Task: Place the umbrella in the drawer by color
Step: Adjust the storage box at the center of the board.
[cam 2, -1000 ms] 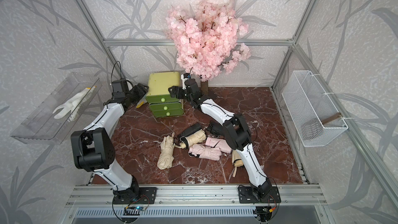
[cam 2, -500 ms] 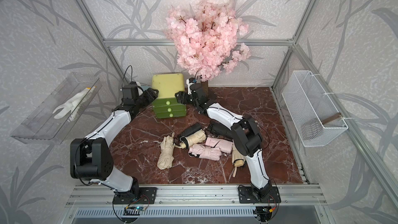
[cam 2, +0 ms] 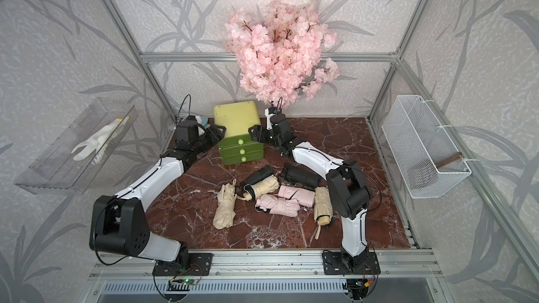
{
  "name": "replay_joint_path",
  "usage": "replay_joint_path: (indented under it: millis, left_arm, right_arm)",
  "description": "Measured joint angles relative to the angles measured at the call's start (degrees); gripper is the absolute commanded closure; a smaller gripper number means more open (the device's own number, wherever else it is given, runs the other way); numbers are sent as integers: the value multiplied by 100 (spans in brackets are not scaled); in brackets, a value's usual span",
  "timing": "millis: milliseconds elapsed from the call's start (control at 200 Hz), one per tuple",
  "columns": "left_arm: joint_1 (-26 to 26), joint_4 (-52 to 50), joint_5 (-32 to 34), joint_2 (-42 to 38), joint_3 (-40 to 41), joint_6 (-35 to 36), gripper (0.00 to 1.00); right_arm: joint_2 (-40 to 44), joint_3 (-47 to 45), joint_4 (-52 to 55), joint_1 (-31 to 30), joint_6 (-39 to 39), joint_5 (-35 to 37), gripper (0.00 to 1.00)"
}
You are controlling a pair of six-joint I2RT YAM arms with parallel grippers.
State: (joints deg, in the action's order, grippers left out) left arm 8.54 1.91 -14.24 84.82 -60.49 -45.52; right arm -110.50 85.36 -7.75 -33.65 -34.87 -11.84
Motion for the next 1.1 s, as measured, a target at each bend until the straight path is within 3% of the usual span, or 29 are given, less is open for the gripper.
replay_joint_path:
  millis: [260,580,740,975,1100]
  left_arm:
    - [437,-17,0,0,0,-94,28]
    - [483,-26,-52,0,-2,-120,27]
    - [505,-221,24,-28,-48,-70,24]
    - [540,-754,160,-31,-332,243,22]
    - [476,-997,225,-31,-468,413,18]
  right_arm:
    - [385,-411,9,302,26,-22,19]
    - [772,-767,4,328,15,-87,19]
    - [780,-767,28,319,55,-133,13]
    - [892,-481,848,295,874,413,11]
    - [1294,-472,1309,291,1392,758,15]
